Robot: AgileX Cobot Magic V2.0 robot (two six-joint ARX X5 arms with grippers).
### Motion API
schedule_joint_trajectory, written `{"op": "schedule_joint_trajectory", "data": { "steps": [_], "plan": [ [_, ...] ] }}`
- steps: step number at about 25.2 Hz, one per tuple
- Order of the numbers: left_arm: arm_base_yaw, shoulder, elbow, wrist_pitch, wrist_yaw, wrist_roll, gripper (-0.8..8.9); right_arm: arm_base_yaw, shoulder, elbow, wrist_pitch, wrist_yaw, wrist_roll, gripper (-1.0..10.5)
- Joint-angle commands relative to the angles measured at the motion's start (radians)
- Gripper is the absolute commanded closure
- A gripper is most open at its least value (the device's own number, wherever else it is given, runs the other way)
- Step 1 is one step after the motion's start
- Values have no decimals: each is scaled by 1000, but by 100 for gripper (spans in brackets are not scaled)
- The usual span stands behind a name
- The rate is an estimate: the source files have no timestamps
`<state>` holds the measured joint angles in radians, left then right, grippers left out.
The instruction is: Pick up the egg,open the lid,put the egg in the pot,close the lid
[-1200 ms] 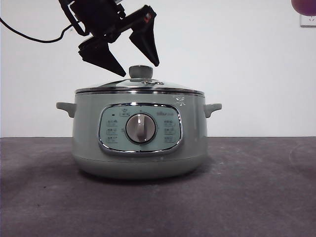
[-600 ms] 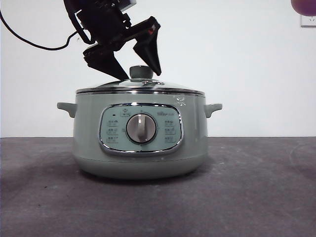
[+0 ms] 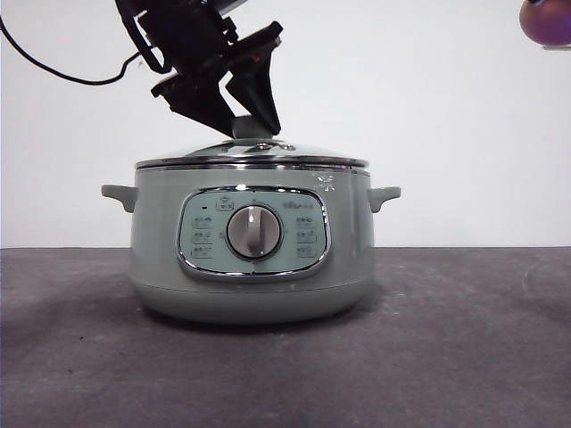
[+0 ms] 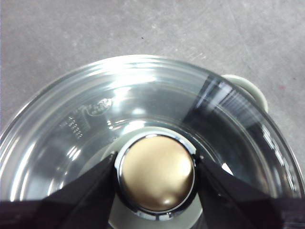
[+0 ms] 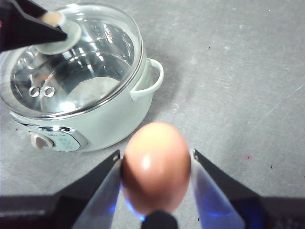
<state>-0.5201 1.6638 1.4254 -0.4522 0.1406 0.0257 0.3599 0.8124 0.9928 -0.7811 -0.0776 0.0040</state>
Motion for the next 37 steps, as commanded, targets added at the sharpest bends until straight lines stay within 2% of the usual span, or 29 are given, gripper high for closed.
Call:
{"op": "schedule_joint_trajectory", "data": {
  "steps": [1,4,8,10,15,19,30,37],
  "plan": [
    [5,-49,2,10,-6,0,822,1,2,1,11,-2,6,958],
    [4,-95,2,4,-6,1,822,2,8,1,23,-3,6,958],
    [5,-191,2,-47,-9,1,822,3,56,2,91,-82,7,958],
    [7,-260,2,-90,-17,1,822,18,105,10,130,-84,14,958],
    [11,-467,2,-229,-63,2,822,101,302,70,268,-107,17,958],
    [11,-618,2,-350,-113,2,822,183,540,211,338,-106,2,958],
    [11,-753,2,-486,-114,0,822,262,962,510,351,-95,-72,959],
    [11,-764,2,-511,-114,-7,822,293,1117,548,385,-42,-156,959]
  ]
}}
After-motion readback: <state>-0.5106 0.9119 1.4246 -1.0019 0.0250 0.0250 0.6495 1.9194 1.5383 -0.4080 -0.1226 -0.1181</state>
